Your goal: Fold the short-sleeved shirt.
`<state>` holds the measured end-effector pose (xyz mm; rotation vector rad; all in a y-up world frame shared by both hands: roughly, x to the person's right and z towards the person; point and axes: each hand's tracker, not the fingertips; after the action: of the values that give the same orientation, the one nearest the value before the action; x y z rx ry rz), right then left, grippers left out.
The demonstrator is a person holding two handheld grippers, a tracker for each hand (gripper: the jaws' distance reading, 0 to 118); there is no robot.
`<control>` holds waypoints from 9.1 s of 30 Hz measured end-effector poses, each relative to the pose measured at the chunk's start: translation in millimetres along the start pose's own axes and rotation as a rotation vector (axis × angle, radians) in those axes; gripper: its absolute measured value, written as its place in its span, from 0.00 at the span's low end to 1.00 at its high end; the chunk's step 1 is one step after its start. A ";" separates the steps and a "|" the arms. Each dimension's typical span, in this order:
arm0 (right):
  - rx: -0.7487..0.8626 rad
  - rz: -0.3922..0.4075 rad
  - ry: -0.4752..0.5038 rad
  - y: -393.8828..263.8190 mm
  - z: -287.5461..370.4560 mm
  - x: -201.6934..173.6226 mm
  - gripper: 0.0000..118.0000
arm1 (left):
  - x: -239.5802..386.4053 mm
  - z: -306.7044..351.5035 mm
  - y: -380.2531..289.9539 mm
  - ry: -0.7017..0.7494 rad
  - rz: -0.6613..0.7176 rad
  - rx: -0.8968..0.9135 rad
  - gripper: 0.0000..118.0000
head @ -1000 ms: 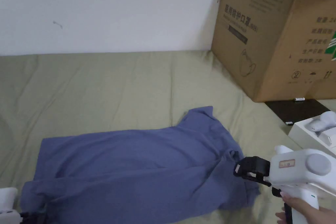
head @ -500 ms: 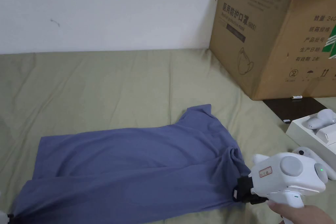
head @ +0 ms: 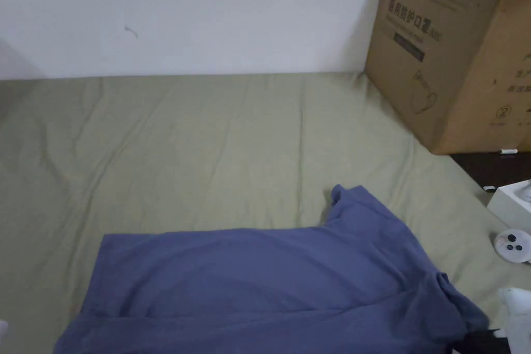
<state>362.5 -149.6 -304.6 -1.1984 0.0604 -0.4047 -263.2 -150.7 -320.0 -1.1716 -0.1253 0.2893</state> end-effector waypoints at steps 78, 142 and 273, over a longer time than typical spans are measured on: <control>0.012 0.047 -0.170 259.3 -151.1 -31.4 0.03 | 47.4 -78.6 197.5 0.049 -0.260 0.212 0.03; 1.217 0.345 -0.088 -39.0 83.6 -192.2 0.00 | 152.7 120.2 -25.7 0.070 -0.324 1.317 0.00; 0.467 0.354 0.062 -26.4 20.0 -136.4 0.00 | 115.1 -45.5 87.3 -0.061 -0.089 0.143 0.07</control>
<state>234.0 -93.9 -295.7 -0.6947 0.2167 -0.1305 -155.8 -126.8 -424.1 -1.0126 -0.2070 0.2514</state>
